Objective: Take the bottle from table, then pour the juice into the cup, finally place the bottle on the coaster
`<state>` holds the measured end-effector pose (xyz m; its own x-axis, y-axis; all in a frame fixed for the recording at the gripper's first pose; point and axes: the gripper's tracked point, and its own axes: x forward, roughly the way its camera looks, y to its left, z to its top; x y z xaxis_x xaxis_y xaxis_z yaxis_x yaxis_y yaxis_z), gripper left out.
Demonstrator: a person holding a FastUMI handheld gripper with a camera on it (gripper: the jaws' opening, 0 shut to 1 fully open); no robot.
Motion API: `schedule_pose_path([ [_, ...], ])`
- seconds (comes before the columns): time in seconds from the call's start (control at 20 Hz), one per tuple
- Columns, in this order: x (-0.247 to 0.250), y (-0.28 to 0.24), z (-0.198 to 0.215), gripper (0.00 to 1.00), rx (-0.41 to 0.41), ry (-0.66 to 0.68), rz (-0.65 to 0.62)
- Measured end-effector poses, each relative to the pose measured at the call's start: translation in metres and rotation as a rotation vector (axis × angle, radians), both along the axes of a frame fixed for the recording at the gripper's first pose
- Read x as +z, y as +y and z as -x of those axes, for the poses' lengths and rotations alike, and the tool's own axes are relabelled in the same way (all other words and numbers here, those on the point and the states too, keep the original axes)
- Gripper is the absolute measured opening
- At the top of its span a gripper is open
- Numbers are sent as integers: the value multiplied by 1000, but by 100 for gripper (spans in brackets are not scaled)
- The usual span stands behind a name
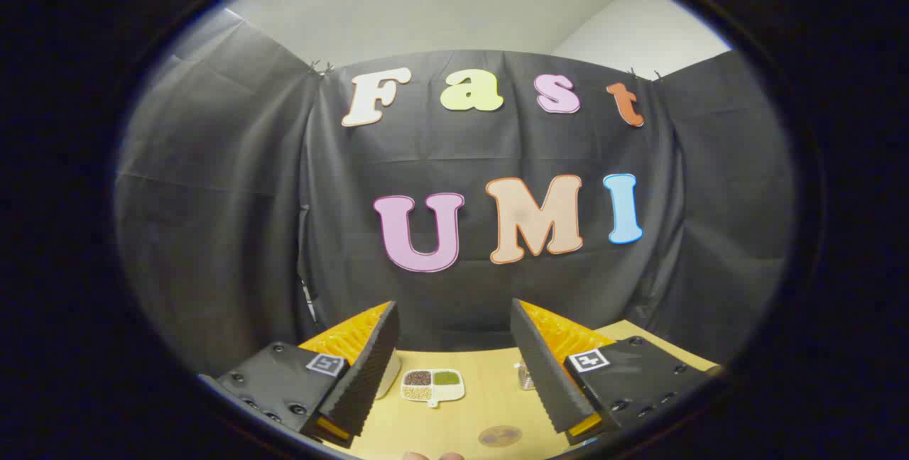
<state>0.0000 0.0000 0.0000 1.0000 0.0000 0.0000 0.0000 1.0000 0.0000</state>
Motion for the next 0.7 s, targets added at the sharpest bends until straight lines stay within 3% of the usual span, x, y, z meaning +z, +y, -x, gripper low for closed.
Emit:
schedule_pose_path([
  [0.7,-7,-26,-6,98,-107,4,11],
])
